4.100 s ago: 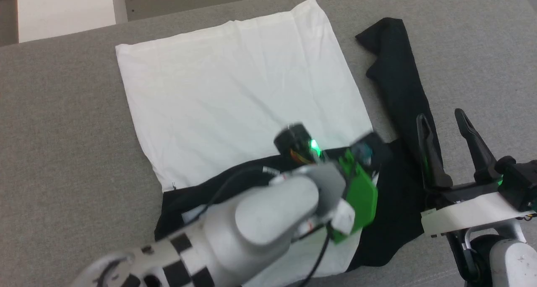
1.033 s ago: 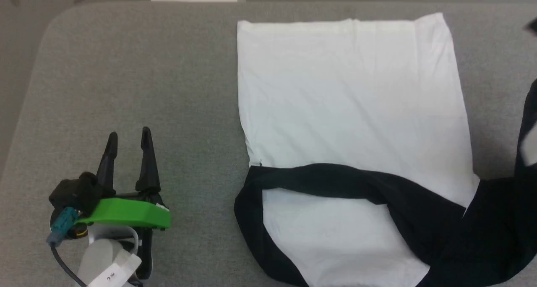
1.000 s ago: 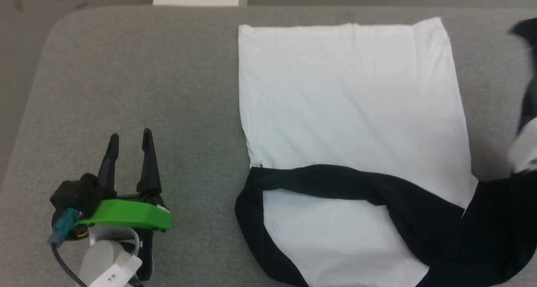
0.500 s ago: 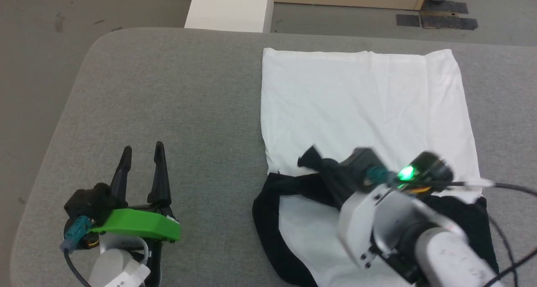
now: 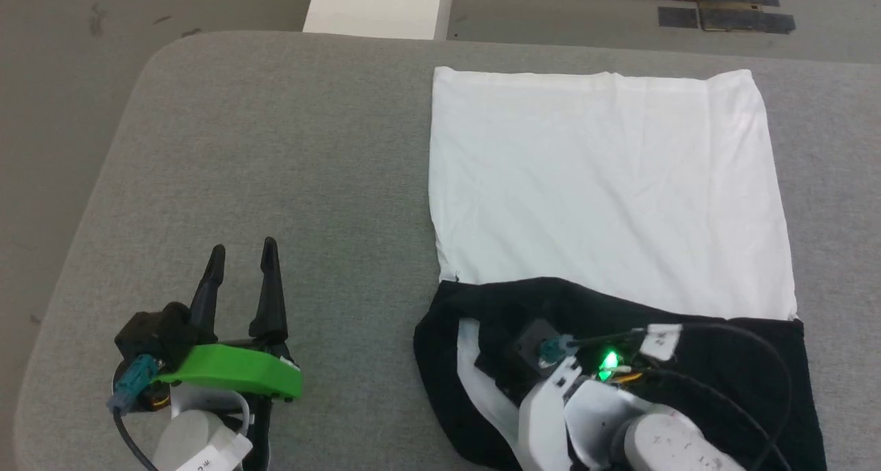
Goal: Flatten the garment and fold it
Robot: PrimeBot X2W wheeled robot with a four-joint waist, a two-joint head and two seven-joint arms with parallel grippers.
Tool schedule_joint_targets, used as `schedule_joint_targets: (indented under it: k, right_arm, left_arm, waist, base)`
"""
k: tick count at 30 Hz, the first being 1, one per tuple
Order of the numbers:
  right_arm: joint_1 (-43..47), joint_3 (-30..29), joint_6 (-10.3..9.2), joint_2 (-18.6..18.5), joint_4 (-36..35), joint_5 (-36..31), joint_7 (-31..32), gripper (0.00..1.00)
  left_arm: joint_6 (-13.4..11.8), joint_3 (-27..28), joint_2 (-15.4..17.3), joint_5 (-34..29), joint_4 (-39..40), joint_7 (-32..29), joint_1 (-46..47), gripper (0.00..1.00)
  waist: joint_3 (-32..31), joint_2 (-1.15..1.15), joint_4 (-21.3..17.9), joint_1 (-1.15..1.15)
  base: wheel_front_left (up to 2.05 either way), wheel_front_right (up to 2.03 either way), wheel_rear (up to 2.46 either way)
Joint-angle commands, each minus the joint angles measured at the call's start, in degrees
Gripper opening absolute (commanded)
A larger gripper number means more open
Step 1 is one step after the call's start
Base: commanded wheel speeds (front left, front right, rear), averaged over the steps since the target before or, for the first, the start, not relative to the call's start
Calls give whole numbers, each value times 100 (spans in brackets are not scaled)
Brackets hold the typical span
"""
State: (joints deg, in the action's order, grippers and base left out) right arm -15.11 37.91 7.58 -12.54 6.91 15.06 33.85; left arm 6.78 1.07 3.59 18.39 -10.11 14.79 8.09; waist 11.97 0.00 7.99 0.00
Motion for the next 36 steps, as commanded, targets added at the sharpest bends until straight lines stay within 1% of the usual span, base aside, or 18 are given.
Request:
schedule_joint_targets:
  k: [1, 3, 6, 7, 10, 13, 16, 17, 18, 19, 23, 27, 29, 34, 36]
  right_arm:
    - [18, -109, -9, 7, -74, 93, -120, 100]
    - [80, -365, -9, 50, -269, 205, -356, 100]
    - [220, -933, -9, 154, -696, 232, -836, 100]
    - [317, -1286, -9, 245, -913, 207, -1109, 100]
    - [493, -1971, -9, 426, -1362, 89, -1726, 100]
    - [637, -2582, -9, 567, -1577, -89, -2214, 100]
    - [692, -2955, -9, 654, -1608, -213, -2451, 100]
    - [684, -3084, -9, 687, -1606, -265, -2549, 100]
    - [673, -3136, -9, 706, -1601, -275, -2595, 100]
    - [637, -3227, -9, 739, -1586, -293, -2681, 100]
    - [462, -3451, -9, 829, -1545, -307, -2919, 100]
    - [253, -3642, -9, 906, -1533, -285, -3175, 100]
    - [138, -3692, -9, 931, -1515, -261, -3302, 100]
    - [-92, -3723, -9, 959, -1430, -207, -3599, 100]
    - [-138, -3702, -9, 963, -1380, -162, -3689, 100]
  left_arm:
    - [29, 1, -25, -42, -18, 20, 37, 100]
    - [35, -28, 6, -61, -43, 20, 52, 100]
    - [43, -88, 102, -64, -96, 17, 116, 100]
    - [47, -136, 170, -61, -111, -18, 177, 100]
    - [56, -236, 354, -19, -104, -167, 392, 100]
    - [63, -353, 561, 98, -85, -413, 748, 100]
    - [66, -524, 819, 155, -101, -713, 1167, 100]
    - [67, -637, 965, 244, -119, -872, 1433, 100]
    - [68, -685, 1043, 302, -143, -967, 1573, 100]
    - [68, -795, 1230, 393, -195, -1157, 1874, 100]
    - [69, -1102, 1777, 748, -368, -1804, 2858, 100]
    - [69, -1553, 2372, 925, -572, -2505, 3843, 100]
    - [69, -1725, 2607, 1014, -699, -2857, 4279, 100]
    - [70, -1995, 2933, 1351, -987, -3758, 5069, 100]
    - [69, -2015, 2997, 1432, -1122, -4086, 5267, 100]
  waist:
    - [-34, 0, -70, 0]
    - [-66, 0, -137, 0]
    - [-90, 0, -267, 0]
    - [-86, 0, -342, 0]
    - [-18, 0, -542, 0]
    - [129, 0, -755, 0]
    - [337, 0, -928, 0]
    - [473, 0, -1010, 0]
    - [544, 0, -1056, 0]
    - [692, 0, -1145, 0]
    - [1191, 0, -1429, 0]
    - [1659, 0, -1689, 0]
    - [1881, 0, -1831, 0]
    - [2317, 0, -2135, 0]
    - [2433, 0, -2219, 0]
  base:
    - [0, 0, 0]
    - [0, 0, 0]
    - [0, 0, 0]
    - [0, 0, 0]
    - [0, 0, 0]
    - [0, 0, 0]
    - [0, 0, 0]
    - [0, 0, 0]
    - [0, 0, 0]
    - [0, 0, 0]
    - [0, 0, 0]
    - [0, 0, 0]
    - [0, 0, 0]
    - [0, 0, 0]
    - [0, 0, 0]
